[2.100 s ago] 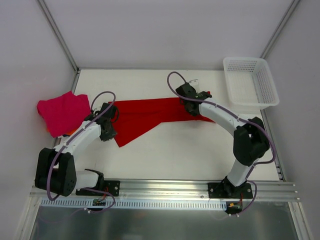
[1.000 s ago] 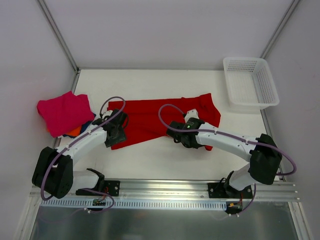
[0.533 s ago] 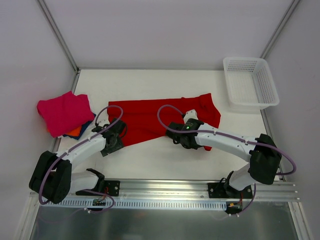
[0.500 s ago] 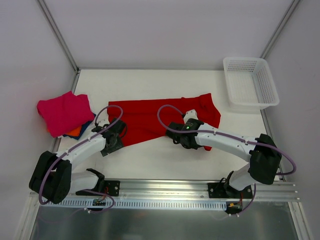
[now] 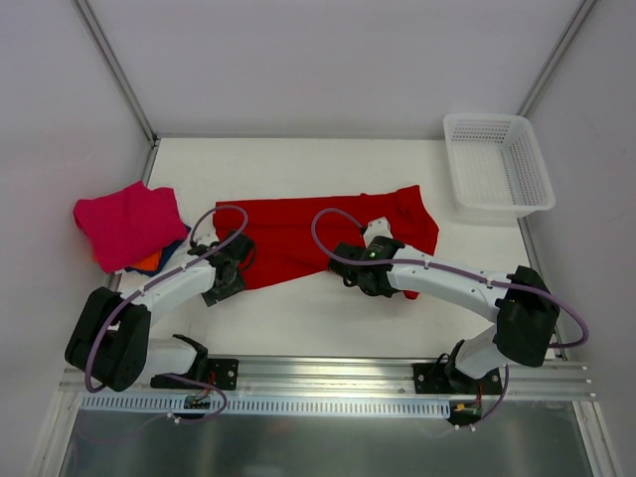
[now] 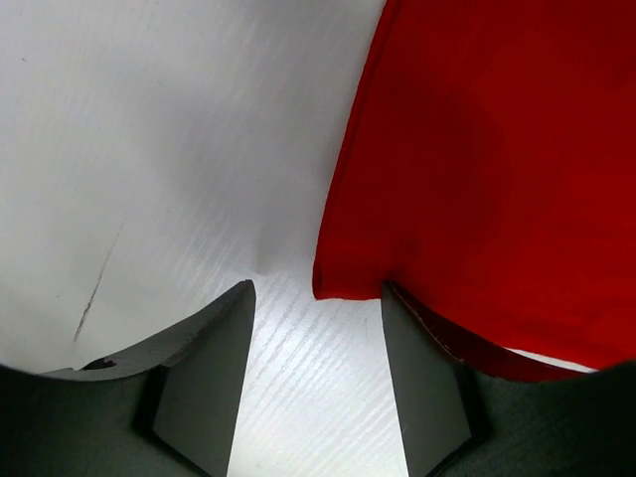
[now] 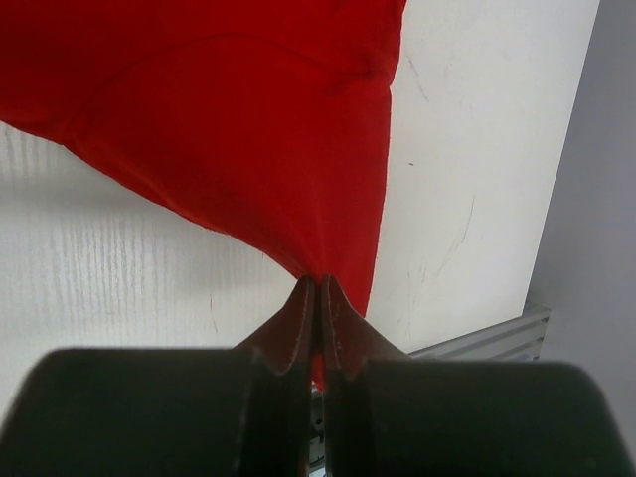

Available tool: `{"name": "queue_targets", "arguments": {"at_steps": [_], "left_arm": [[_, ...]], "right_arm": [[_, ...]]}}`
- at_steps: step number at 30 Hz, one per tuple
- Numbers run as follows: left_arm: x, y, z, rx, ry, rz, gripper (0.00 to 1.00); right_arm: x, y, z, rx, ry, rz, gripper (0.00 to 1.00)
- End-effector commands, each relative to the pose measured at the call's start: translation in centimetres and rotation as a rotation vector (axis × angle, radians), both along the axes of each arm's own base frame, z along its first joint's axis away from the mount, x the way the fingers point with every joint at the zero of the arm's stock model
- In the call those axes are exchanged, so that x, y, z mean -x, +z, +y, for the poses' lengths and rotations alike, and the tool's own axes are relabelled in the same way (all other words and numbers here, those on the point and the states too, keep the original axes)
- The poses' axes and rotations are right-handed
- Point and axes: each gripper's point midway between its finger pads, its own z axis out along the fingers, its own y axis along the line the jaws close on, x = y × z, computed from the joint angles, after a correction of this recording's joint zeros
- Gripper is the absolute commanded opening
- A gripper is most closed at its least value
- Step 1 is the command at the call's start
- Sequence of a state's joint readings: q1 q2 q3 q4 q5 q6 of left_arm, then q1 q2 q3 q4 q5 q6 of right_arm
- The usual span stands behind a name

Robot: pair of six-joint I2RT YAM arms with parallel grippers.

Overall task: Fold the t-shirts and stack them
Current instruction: Fold the tshirt

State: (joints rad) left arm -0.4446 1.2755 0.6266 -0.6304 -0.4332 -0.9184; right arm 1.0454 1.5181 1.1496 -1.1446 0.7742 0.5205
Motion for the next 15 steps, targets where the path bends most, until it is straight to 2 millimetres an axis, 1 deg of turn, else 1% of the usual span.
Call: {"name": "queue_targets", "arguments": {"at_steps": [1,3,6,8,10,11,12,15], "left_arm": [[-1.35,0.78,0.02,-0.019,0.030,-0.046,0.54],[-1.48,0.67,-0.04,-0.023,0.029,-0.038,0.53],[-1.74,0.55,-0.17,-0.030,0.027,-0.028,0.47],[-1.87,0.52,-0.28,-0.029,0.026,-0.023,0.33],[-1.91,0.54,-0.27,-0.032,0.023,-0.022,0.16],[-1.85,0.48,-0.24,-0.033,0.023,-0.019,0.04],[-1.86,0.48,-0.22,-0.034,0.025,-0.020,0.00],[-1.89,0.49,-0.24,-0.034,0.025,-0.021,0.00]], "right_arm": [[0.10,0.60,-0.32,0.000,0.004,-0.018,0.00],[0.10,0.59,-0.26,-0.001,0.005,-0.019,0.01],[0.12,0.57,-0.25,-0.003,0.005,-0.019,0.00],[0.12,0.55,-0.37,0.000,0.005,-0.019,0.00],[0.20,0.46,-0.38,0.000,0.004,-0.017,0.01],[0.22,0.42,-0.47,-0.001,0.000,-0.017,0.01],[0.26,0.34,-0.45,0.000,0.004,-0.015,0.01],[0.37,0.33,-0.50,-0.004,0.003,-0.015,0.01]]}}
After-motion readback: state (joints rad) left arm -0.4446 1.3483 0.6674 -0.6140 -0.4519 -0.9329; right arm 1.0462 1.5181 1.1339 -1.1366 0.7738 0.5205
